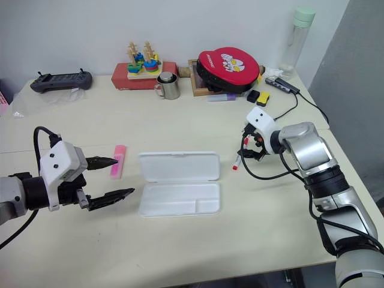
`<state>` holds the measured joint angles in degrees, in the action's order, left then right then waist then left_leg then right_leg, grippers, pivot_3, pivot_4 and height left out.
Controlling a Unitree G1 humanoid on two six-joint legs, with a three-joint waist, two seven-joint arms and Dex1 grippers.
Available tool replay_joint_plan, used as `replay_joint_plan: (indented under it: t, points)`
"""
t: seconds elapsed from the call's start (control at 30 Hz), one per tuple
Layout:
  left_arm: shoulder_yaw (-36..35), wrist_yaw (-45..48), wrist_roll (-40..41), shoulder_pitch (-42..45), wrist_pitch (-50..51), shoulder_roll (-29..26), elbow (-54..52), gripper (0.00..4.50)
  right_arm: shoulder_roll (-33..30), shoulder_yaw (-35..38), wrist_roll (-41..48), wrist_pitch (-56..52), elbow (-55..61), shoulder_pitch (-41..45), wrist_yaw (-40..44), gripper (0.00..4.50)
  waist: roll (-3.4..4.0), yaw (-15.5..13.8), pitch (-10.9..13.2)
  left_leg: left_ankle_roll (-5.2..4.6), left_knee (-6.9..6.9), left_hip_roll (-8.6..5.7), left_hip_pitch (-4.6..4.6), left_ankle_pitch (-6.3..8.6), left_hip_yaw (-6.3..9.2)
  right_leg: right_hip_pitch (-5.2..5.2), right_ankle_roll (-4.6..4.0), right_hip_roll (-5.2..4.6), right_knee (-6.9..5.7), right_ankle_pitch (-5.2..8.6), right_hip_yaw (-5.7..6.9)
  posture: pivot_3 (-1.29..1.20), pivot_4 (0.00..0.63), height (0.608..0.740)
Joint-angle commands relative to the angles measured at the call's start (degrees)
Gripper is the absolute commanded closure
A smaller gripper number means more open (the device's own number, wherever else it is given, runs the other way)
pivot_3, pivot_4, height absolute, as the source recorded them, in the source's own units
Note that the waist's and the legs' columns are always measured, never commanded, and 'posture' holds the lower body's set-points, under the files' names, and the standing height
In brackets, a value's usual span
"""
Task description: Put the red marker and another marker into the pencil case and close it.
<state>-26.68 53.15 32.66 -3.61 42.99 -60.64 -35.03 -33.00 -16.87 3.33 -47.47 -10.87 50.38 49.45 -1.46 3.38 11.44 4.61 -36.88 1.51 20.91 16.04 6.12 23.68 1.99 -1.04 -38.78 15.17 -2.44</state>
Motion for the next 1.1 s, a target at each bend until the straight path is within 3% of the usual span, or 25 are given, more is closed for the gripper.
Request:
replay_joint_plan:
  t: [0.03,0.63,0.93,1.1]
  points:
    - [0.2,-0.5,-0.5,0.9,-1.3,-0.1,-0.7,0.0,1.9,2.2,-0.5,-1.4,-0.3,2.3,-3.6,0.05,0.0,0.0,0.0,0.0,0.0,0.0,0.0,0.0,0.0,0.0,0.0,0.0,0.0,0.0,0.0,0.0,0.15,0.74]
    - [1.2,-1.6,-0.6,0.9,-1.6,0.2,-1.1,0.0,10.5,7.2,0.4,-14.6,-3.7,2.9,-18.0,0.05,0.01,0.1,0.0,0.0,0.01,0.0,0.01,0.0,0.0,0.07,-0.01,0.0,-0.1,0.0,-0.01,0.0,0.15,0.74]
    - [2.1,-2.3,-0.8,1.1,-1.8,0.6,-1.3,0.0,11.8,6.8,1.0,-17.5,-4.1,1.8,-19.4,0.05,0.01,0.0,0.0,0.0,0.01,0.0,0.03,0.0,0.0,0.08,-0.01,0.01,-0.1,0.0,-0.01,0.0,0.15,0.74]
    - [2.1,-2.7,-0.6,1.2,-1.8,0.6,-1.4,0.0,11.7,5.9,1.1,-17.1,-3.7,1.4,-19.2,1.1,0.01,0.0,0.0,0.0,0.01,0.0,0.02,0.0,-0.01,0.08,-0.01,0.01,-0.1,0.0,-0.01,0.0,0.15,0.74]
